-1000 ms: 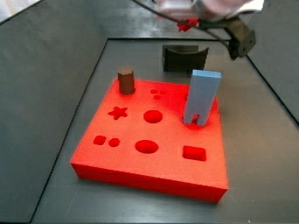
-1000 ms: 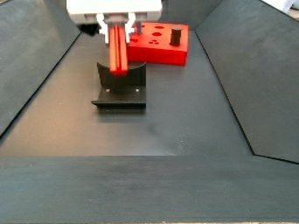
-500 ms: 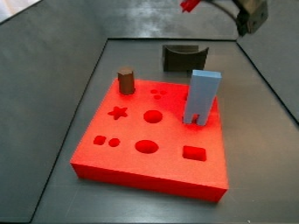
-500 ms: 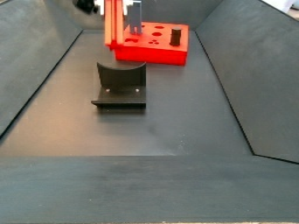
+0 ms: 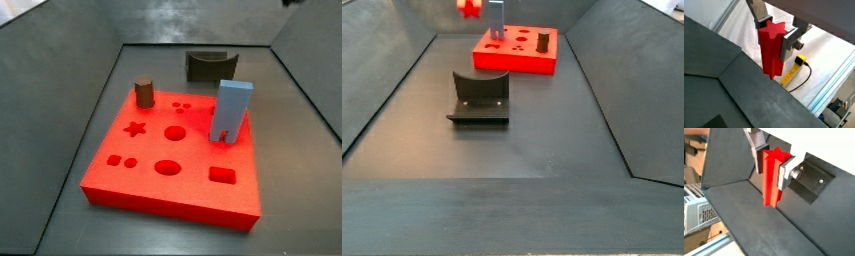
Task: Pick up the star object. Move up. Place the star object on the fixture. Regrasp the star object. Move to above the board. Insert the star object.
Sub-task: Move to above the board.
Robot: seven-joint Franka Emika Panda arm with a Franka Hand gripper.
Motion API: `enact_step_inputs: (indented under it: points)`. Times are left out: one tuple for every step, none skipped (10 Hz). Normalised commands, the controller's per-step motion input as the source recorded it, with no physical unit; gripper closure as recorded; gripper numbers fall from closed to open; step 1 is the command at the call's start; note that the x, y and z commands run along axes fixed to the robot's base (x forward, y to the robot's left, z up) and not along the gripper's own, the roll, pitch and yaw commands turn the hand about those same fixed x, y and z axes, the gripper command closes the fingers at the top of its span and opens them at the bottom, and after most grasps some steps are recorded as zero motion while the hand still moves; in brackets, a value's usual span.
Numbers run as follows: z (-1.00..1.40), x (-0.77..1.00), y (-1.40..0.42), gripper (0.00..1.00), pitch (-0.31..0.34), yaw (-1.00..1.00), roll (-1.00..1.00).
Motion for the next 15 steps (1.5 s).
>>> enact_step_inputs:
  points:
    - [0.21, -0.01, -0.01, 1.00, 0.112, 0.08, -0.04]
    - [0.29, -0.52, -1.00, 1.00, 0.006, -0.08, -1.00]
    - [0.29, -0.52, -1.00, 1.00, -0.002, -0.08, -1.00]
    - [0.31, -0.56, -1.00, 1.00, -0.010, -0.08, -1.00]
    - [0.29, -0.57, -1.00, 1.00, -0.014, -0.08, -1.00]
    - [0.29, -0.57, -1.00, 1.00, -0.014, -0.08, -1.00]
    - [0.30, -0.59, -1.00, 1.00, -0.011, -0.09, -1.00]
    - [0.31, -0.61, -1.00, 1.00, -0.006, -0.09, -1.00]
    - [0.32, -0.64, -1.00, 1.00, -0.009, -0.09, -1.00]
    - [0.29, -0.62, -0.90, 1.00, -0.012, -0.09, -1.00]
    - [0.20, -0.45, -0.59, 1.00, -0.015, -0.09, -1.00]
    - [0.09, -0.26, -0.26, 1.00, -0.014, -0.08, -1.00]
    - [0.05, -0.17, -0.13, 1.00, -0.015, -0.08, -1.00]
    - [0.04, -0.13, -0.06, 1.00, -0.025, -0.07, -1.00]
    - [0.02, -0.11, -0.02, 1.00, -0.042, -0.06, -0.89]
